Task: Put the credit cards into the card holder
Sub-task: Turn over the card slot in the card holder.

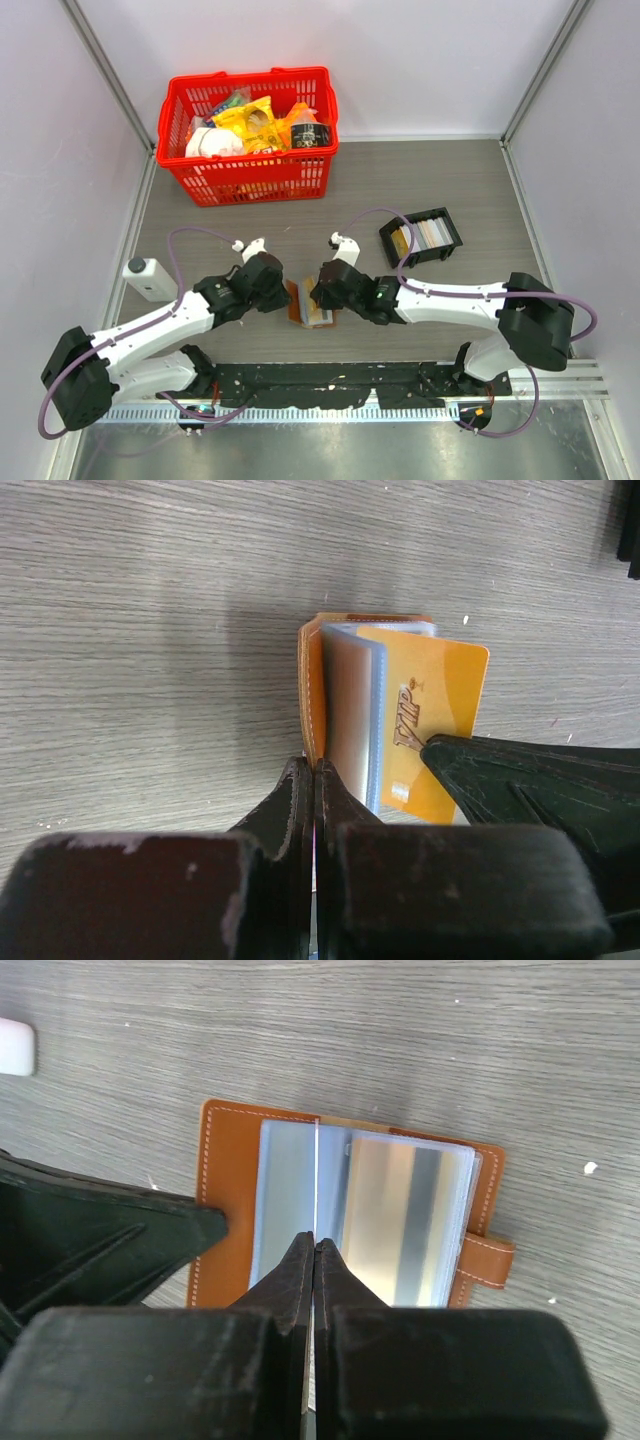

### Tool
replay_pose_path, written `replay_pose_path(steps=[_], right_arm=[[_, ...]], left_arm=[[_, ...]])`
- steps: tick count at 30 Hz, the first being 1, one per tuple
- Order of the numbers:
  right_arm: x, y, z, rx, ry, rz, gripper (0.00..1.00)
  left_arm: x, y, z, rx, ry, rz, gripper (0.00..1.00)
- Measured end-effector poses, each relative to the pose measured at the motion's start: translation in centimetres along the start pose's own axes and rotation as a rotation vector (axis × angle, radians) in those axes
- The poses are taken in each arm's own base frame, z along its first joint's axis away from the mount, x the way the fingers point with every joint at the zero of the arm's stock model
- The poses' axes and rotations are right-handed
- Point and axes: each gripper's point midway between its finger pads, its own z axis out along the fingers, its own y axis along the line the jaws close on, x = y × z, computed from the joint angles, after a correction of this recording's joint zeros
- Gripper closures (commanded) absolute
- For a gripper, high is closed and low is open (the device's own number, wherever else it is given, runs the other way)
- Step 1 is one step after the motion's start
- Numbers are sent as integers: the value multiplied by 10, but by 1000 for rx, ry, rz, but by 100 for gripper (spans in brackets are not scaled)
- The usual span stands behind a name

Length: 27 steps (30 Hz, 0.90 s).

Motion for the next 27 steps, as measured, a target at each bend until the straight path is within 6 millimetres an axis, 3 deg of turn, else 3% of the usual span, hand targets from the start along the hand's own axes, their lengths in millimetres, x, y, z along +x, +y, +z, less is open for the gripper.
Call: replay_pose_path(steps=[7,15,21,27], right_arm=[[-5,-19,-6,95,-27,-56,99],[-7,-25,-6,35,-23,-21,99],[-8,-13,0,-108,11,55,99],[3,-17,5,-130,53,97,99]], left_arm=[[2,16,3,-41,-20,-6,100],[32,66,24,-149,10,-24,100],[29,56,37,-106,-16,-56,100],[27,51,40,-86,-28,-65,100]])
